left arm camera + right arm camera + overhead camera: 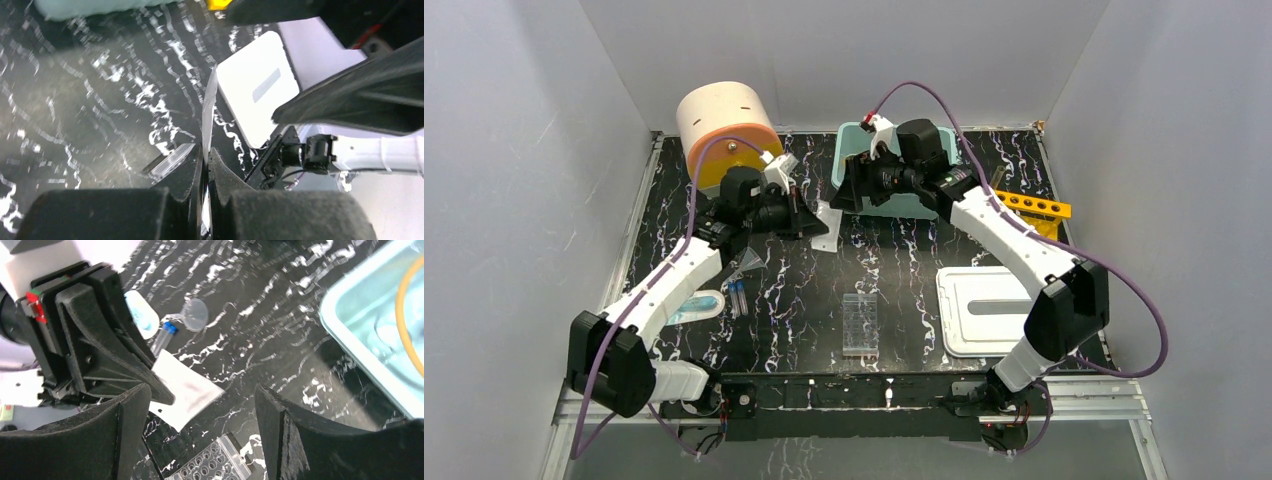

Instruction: Organize the chemistry lab equipment

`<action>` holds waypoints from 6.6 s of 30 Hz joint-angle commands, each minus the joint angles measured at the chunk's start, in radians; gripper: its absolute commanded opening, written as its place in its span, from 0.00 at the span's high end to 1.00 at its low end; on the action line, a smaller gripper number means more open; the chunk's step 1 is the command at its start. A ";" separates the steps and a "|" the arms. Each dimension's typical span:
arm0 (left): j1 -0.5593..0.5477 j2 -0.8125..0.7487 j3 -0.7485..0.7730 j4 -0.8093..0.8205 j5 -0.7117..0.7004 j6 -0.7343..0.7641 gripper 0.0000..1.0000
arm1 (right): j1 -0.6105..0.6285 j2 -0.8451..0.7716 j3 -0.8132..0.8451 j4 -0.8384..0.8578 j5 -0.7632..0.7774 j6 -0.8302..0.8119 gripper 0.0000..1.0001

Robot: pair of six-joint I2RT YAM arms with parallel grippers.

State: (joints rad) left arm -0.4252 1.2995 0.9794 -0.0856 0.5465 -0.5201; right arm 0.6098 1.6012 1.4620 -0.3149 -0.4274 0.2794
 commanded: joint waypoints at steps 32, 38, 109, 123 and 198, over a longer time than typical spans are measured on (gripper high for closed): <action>0.006 0.130 0.334 -0.241 0.381 0.301 1.00 | -0.097 0.126 0.252 -0.242 -0.700 -0.291 0.76; 0.010 0.145 0.357 -0.256 0.351 0.306 1.00 | -0.098 0.120 0.252 -0.255 -0.730 -0.316 1.00; 0.122 0.035 0.228 -0.586 -0.800 -0.197 0.18 | -0.245 0.353 0.490 -0.090 0.687 0.072 0.44; 0.145 -0.062 0.018 -0.640 -0.862 -0.245 0.45 | -0.119 0.128 0.209 -0.027 0.466 0.091 0.44; 0.178 0.211 0.280 -0.644 -0.557 -0.135 1.00 | 0.018 -0.002 -0.019 0.109 0.412 0.015 0.43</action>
State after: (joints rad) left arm -0.2443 1.5730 1.2163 -0.6933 -0.0509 -0.6464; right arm 0.6239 1.6600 1.4551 -0.2623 -0.0254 0.2958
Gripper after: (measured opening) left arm 0.020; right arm 0.567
